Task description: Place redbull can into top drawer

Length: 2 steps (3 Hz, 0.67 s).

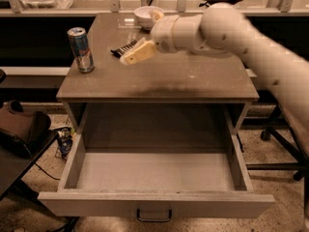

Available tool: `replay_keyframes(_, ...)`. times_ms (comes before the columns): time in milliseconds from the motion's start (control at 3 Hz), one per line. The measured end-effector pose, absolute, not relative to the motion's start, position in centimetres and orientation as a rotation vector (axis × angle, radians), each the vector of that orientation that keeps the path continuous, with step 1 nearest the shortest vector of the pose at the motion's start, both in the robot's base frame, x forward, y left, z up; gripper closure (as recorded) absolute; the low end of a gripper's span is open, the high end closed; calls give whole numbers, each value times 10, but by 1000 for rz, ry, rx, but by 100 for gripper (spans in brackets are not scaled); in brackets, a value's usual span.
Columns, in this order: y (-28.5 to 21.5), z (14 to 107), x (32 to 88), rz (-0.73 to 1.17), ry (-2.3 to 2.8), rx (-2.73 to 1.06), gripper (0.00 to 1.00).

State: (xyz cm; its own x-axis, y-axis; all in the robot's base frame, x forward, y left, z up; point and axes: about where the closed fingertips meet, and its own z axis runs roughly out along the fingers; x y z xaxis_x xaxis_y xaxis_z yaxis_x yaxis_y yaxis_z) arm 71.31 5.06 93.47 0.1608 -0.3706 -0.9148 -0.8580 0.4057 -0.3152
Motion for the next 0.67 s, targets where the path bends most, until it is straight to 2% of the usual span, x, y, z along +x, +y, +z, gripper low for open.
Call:
replay_keyframes(333,95,914,751,619,1402,-1116,0)
replay_keyframes(667,128,909,766,737,1371,-1074,0)
